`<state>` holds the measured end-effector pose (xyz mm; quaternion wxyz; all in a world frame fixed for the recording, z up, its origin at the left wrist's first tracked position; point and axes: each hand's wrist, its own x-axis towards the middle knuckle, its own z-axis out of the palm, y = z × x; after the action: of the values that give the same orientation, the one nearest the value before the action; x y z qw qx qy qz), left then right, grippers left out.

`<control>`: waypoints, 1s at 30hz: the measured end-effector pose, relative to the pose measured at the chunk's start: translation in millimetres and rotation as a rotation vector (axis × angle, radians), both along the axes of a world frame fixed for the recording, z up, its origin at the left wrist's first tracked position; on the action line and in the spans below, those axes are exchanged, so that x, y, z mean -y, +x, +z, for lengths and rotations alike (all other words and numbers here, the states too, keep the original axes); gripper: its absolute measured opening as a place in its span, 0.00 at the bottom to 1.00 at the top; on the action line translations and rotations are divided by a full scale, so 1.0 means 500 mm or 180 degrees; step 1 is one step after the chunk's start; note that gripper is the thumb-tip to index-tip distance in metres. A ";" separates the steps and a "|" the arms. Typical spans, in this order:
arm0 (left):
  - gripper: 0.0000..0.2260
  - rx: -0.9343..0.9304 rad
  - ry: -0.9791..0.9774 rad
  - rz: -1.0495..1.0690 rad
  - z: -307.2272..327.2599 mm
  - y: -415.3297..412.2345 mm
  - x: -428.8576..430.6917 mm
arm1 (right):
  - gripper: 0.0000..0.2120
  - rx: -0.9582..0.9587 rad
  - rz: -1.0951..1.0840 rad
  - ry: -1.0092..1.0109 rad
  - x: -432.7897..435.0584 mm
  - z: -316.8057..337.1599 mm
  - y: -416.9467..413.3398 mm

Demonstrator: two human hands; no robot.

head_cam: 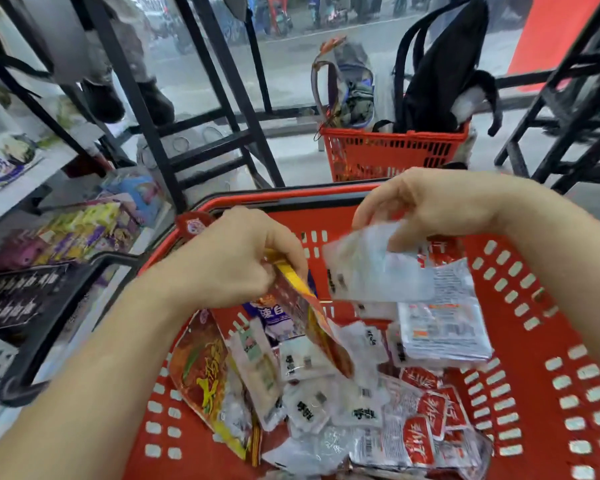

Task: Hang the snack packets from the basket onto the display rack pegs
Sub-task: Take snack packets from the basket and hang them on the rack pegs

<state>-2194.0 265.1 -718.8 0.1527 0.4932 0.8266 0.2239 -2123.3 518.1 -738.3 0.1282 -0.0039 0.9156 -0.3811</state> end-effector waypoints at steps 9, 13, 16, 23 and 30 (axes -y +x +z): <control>0.28 -0.0383 0.0239 0.0015 -0.061 0.017 -0.011 | 0.31 -0.0303 0.0554 0.1312 0.103 0.057 0.017; 0.32 0.0104 0.0552 0.0341 -0.063 0.024 -0.008 | 0.41 -0.0681 0.0551 0.1086 0.123 0.081 0.034; 0.21 0.0539 0.0600 0.0359 -0.064 0.035 -0.011 | 0.42 -0.1154 0.0683 0.1194 0.150 0.093 0.040; 0.04 0.1284 0.1221 0.0695 -0.082 0.042 -0.017 | 0.28 -0.1587 0.0591 0.0845 0.163 0.079 0.029; 0.03 0.0894 0.1666 0.1203 -0.088 0.024 -0.006 | 0.14 -0.1310 -0.0227 -0.0692 0.080 0.070 0.015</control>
<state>-2182.0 268.3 -763.0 0.0891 0.3182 0.7889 0.5181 -2115.9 478.4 -703.1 -0.0759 -0.0629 0.8756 -0.4729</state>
